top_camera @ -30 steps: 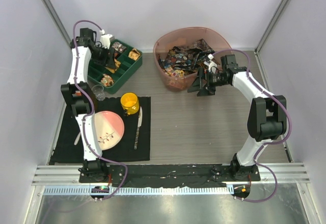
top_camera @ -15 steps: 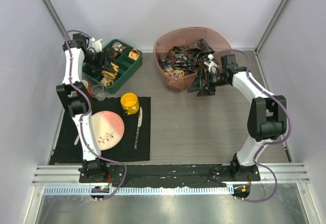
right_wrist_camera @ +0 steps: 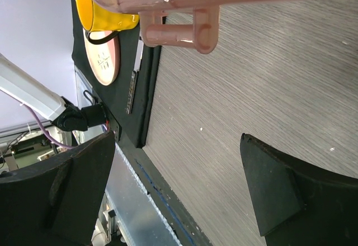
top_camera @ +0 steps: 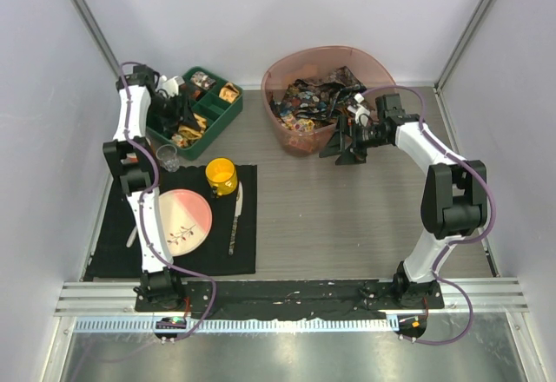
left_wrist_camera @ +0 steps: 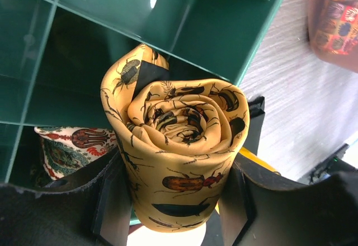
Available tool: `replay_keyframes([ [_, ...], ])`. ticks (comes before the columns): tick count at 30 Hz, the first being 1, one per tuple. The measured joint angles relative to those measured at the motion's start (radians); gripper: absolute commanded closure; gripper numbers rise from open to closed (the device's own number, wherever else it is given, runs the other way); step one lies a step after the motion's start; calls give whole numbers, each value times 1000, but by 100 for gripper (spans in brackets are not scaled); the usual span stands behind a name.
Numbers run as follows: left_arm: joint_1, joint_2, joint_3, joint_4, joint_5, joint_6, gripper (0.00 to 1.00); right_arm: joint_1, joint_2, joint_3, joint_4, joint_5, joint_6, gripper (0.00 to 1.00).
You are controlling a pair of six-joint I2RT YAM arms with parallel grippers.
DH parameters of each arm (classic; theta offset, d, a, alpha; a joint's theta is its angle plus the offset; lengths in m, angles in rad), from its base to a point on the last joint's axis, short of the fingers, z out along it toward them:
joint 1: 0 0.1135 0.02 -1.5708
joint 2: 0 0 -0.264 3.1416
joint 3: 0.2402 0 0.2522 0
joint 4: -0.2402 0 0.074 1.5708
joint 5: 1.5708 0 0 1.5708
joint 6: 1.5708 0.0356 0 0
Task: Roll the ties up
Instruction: Place the tie in the storage box.
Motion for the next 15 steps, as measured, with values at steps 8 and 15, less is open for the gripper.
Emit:
replay_keyframes([
  [8, -28, 10, 47, 2, -84, 49, 100, 0, 3, 0, 4, 0, 1, 1],
  [15, -56, 10, 64, 4, -126, 110, 100, 0, 3, 0, 4, 0, 0, 1],
])
